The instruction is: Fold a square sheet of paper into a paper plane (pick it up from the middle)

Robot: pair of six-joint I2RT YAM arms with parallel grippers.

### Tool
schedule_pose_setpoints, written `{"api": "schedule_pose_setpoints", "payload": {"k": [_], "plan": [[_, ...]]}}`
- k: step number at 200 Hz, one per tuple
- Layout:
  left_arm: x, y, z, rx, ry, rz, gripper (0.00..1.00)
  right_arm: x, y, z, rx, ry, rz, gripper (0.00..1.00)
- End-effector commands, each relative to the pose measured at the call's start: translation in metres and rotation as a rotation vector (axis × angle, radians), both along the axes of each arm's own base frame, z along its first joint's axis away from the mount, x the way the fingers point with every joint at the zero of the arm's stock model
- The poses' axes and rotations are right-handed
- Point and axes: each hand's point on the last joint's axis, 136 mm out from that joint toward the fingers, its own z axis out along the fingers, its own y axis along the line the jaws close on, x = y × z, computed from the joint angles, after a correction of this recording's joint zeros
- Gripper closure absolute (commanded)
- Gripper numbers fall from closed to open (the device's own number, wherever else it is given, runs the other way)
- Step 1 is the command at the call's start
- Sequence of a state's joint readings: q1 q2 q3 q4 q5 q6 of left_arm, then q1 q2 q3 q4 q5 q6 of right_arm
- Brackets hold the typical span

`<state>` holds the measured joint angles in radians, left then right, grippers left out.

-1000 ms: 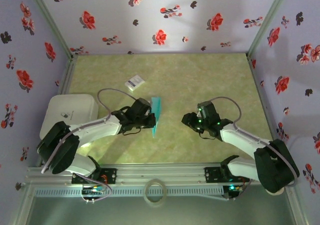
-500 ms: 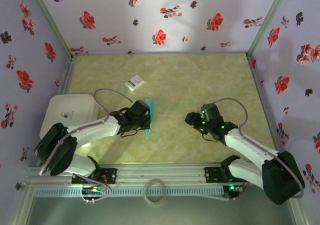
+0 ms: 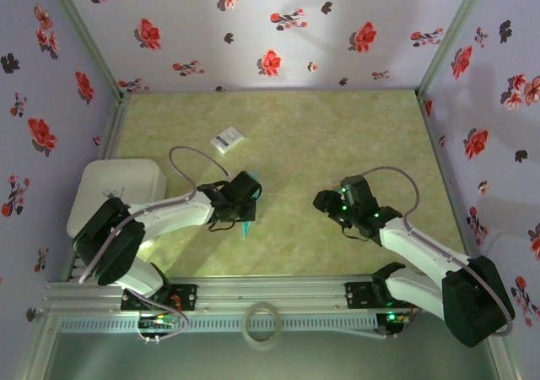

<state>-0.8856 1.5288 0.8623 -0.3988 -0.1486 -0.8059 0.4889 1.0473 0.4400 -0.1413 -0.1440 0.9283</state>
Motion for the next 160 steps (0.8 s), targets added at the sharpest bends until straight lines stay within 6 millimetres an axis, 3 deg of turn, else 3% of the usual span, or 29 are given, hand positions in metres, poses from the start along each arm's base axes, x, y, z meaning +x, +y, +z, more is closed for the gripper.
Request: {"api": "schedule_pose_setpoints", "payload": {"k": [1, 61, 160], "plan": [[0.000, 0.002, -0.002, 0.063, 0.012, 0.013, 1.00, -0.003, -0.011, -0.009, -0.025, 0.026, -0.043, 0.38], [-0.001, -0.005, -0.008, 0.101, 0.029, 0.001, 0.97, -0.004, -0.012, -0.014, -0.035, 0.055, -0.046, 0.38], [-0.002, -0.002, -0.011, 0.123, 0.036, 0.007, 0.91, -0.004, -0.008, -0.015, -0.026, 0.067, -0.034, 0.37]]}}
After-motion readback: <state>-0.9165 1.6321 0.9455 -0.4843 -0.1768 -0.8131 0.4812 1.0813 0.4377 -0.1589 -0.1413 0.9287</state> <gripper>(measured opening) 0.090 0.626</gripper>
